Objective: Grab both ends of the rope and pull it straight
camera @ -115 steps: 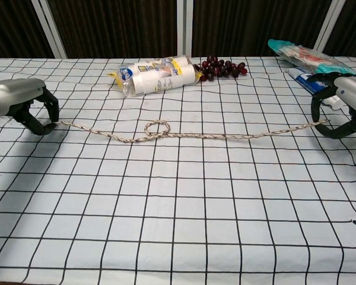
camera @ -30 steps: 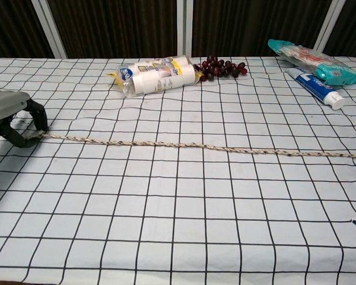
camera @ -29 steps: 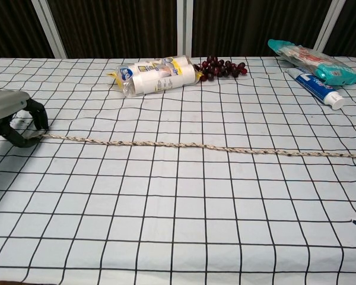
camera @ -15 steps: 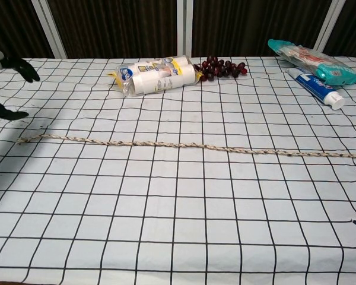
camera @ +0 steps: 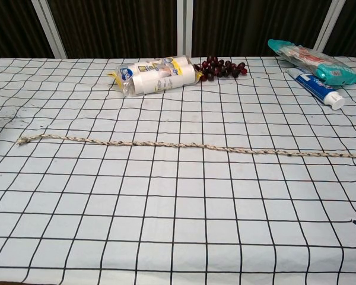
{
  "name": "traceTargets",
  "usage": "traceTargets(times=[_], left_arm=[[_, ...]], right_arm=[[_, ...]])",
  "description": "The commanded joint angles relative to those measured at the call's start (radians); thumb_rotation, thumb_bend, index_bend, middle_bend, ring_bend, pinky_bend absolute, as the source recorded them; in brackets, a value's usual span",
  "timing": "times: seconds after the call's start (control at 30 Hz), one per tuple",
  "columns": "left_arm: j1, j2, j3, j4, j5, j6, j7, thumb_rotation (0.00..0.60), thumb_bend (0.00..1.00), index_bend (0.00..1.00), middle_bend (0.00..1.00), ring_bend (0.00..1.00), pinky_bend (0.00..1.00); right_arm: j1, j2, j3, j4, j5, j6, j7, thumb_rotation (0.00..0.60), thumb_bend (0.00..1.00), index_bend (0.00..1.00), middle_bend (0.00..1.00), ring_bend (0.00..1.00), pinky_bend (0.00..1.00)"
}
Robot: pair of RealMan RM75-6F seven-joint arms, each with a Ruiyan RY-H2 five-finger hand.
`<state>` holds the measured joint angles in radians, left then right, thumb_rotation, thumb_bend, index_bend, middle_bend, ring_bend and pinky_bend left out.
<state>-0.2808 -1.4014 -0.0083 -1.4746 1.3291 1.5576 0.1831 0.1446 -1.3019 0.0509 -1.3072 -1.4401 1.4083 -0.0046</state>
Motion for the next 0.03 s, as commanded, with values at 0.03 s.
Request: traceTargets(times=[0.03], left_arm=[[0.030,0.005,0.010,0.017,0.007,0.002,-0.037,0.600,0.08,0.18,0.13,0.00,0.03]], right_arm=[[-0.003,-0.004,-0.004,0.000,-0.010,0.005,-0.002,0.600,0.21,0.00,0.00,0.00,0.00]])
